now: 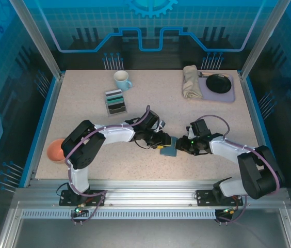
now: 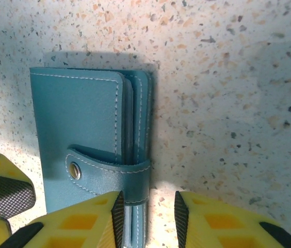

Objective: Put the credit cards into the card holder

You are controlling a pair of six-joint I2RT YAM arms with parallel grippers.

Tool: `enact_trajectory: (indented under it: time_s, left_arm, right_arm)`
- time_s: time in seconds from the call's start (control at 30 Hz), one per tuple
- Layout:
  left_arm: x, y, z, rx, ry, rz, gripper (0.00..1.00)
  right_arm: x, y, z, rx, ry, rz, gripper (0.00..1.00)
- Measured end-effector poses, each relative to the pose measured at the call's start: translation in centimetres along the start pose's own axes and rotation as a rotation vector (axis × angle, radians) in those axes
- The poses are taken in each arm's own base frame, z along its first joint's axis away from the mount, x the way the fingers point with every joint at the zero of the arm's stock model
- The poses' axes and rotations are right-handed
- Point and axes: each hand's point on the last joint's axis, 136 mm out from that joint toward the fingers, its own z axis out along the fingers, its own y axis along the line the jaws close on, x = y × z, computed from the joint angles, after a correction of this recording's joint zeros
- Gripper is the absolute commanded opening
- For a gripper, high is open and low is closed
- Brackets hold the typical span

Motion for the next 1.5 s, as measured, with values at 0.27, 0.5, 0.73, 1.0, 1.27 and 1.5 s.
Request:
enact_trajectory:
  time_s: [0.27, 0.5, 0.73, 1.0, 1.27, 1.5]
  left_arm:
    - [0.7, 1.6, -0.5, -0.057, -0.007, -0.02, 0.5]
    - [-0.5, 2.2, -0.8, -0.097, -0.038, -0.035, 0.52]
    - [-1.7, 2.5, 0.4, -0.113, -0.036, -0.045, 0.48]
    - [-1.5, 3.2, 0.8, -0.13, -0.023, -0.042, 0.52]
    - [-1.0, 3.2, 1.0, -0.11, -0.004, -0.042, 0.36]
    - [-0.1, 3.2, 0.7, -0.047, 0.004, -0.061, 0.22]
  right_arm:
    - [0.3, -0.3, -0.1, 0.016, 0.01, 0.007, 0.32]
    - [-0.7, 0.8, -0.7, -0.008, -0.021, -0.008, 0.31]
    - [-1.5, 1.5, -0.5, -0.02, -0.017, -0.012, 0.3]
    - [-0.9, 0.5, 0.8, 0.016, 0.031, 0.011, 0.27]
    - [-0.9, 0.3, 1.1, 0.02, 0.033, 0.012, 0.26]
    - [-0.9, 0.4, 1.2, 0.019, 0.033, 0.008, 0.27]
